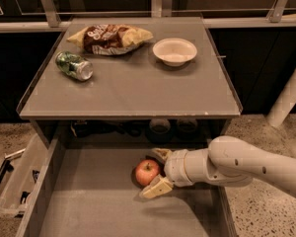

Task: Pick apple from top drawer and place on counter

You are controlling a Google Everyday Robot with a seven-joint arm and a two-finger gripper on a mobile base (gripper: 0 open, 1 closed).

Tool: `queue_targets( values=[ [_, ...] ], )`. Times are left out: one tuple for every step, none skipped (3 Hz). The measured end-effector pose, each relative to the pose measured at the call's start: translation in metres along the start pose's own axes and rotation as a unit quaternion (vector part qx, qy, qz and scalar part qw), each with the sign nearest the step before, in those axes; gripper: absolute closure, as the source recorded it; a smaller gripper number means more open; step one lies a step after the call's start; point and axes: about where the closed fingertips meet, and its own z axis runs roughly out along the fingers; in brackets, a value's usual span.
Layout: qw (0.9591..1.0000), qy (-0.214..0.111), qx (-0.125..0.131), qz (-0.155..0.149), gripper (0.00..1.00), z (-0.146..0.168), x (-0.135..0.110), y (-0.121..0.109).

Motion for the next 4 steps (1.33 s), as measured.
queue_targets(
  values=[
    [1.0000,0.000,0.000,0.000,0.42,0.000,0.000,0.000],
    [1.0000,0.000,0.000,0.000,0.66,0.000,0.000,0.000],
    [1.0000,0.002,-0.004,-0.003,0.88,-0.002,-0.002,0.002],
    [1.0000,-0.001,-0.007,-0.006,1.00,-0.017,-0.010,0.007]
  ],
)
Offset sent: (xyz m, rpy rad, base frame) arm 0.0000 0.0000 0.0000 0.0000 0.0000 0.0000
